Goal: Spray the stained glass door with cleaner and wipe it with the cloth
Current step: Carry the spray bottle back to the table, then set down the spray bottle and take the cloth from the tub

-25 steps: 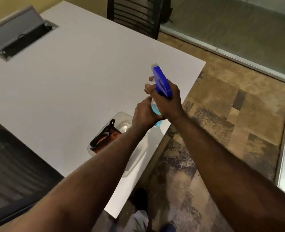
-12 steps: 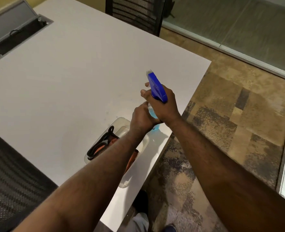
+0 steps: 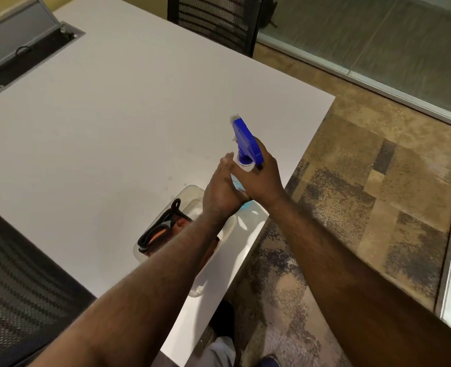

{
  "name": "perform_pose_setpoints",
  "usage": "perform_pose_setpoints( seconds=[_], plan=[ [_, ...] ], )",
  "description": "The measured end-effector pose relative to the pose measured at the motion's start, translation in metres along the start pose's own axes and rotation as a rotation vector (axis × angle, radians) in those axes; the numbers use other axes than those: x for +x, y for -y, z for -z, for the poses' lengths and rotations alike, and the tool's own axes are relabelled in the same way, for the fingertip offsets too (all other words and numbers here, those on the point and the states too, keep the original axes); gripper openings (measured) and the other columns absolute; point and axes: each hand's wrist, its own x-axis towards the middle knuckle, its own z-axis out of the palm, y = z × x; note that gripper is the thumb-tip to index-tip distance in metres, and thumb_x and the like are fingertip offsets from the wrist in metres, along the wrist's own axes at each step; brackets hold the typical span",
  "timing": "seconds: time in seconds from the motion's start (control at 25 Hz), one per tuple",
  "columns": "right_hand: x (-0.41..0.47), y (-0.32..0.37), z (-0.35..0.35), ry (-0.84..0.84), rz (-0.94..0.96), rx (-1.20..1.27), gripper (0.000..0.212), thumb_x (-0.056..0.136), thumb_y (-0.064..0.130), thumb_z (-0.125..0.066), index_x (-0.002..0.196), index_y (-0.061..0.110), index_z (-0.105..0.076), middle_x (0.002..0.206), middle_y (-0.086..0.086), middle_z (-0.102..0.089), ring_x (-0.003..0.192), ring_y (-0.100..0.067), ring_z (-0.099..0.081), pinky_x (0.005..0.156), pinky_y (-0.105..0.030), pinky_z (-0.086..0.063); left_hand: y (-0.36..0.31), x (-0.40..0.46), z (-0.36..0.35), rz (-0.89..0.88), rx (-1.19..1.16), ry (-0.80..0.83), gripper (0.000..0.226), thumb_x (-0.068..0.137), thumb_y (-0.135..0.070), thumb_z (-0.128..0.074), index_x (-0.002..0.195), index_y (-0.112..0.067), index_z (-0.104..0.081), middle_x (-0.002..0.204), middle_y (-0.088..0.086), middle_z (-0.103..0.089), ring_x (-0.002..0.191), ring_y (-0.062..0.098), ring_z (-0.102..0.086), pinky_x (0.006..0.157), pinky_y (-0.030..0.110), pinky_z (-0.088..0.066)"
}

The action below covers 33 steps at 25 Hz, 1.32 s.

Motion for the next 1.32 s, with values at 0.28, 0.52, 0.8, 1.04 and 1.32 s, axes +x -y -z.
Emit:
perform_pose_setpoints(
  seconds=[0.28,0.52,0.8,1.04,1.32],
  plan=[
    [-0.043,-0.021,0.008,-0.112,0.134,-0.388,0.103,0.074,0.06,-0.07,0.153,0.021,-0.017,0.163,-0.004,-0.019,0.149,-0.022,-0.023,0.114,-0.036,-0.03,0.006,-0.04,0.033,-0.05,0.168,0.018,0.106,0.073,-0.06,-0.072,0.154,-0.024,-0.014,0.164,-0.002,-0.018,0.151,0.019,-0.018,0.123,0.048,-0.02],
    [-0.092,-0.039,-0.005,-0.348,0.305,-0.611,0.09,0.076,0.065,-0.064,0.145,0.016,-0.033,0.159,-0.013,-0.027,0.147,-0.029,-0.025,0.115,-0.051,-0.032,0.044,-0.094,0.066,-0.111,0.31,-0.021,0.106,0.072,-0.069,-0.067,0.154,-0.026,-0.016,0.163,-0.004,-0.021,0.152,0.017,-0.015,0.125,0.042,-0.008],
    [-0.124,-0.043,-0.046,-0.169,0.406,-0.694,0.066,0.079,0.038,-0.075,0.132,0.017,-0.041,0.135,-0.011,-0.05,0.129,-0.03,-0.047,0.107,-0.049,-0.045,0.094,-0.137,0.104,-0.064,0.334,-0.164,0.081,0.082,-0.045,-0.071,0.149,-0.016,-0.034,0.153,0.004,-0.042,0.147,0.025,-0.029,0.123,0.043,-0.013],
    [-0.119,-0.04,-0.081,0.29,0.12,-1.031,0.074,0.087,0.068,-0.05,0.14,0.017,-0.041,0.146,-0.007,-0.048,0.137,-0.027,-0.043,0.121,-0.055,-0.008,0.122,-0.144,0.113,-0.025,0.4,-0.13,0.07,0.082,-0.039,-0.07,0.142,-0.016,-0.043,0.141,0.005,-0.056,0.128,0.024,-0.051,0.118,0.045,-0.023],
    [-0.116,-0.046,-0.123,0.468,-0.108,-1.32,0.085,0.069,0.089,-0.043,0.107,0.017,-0.065,0.111,-0.005,-0.069,0.117,-0.03,-0.059,0.116,-0.064,0.009,0.13,-0.139,0.11,-0.058,0.452,-0.157,0.04,0.084,-0.022,-0.071,0.123,-0.019,-0.063,0.117,0.005,-0.071,0.121,0.035,-0.056,0.094,0.037,-0.045]
  ],
)
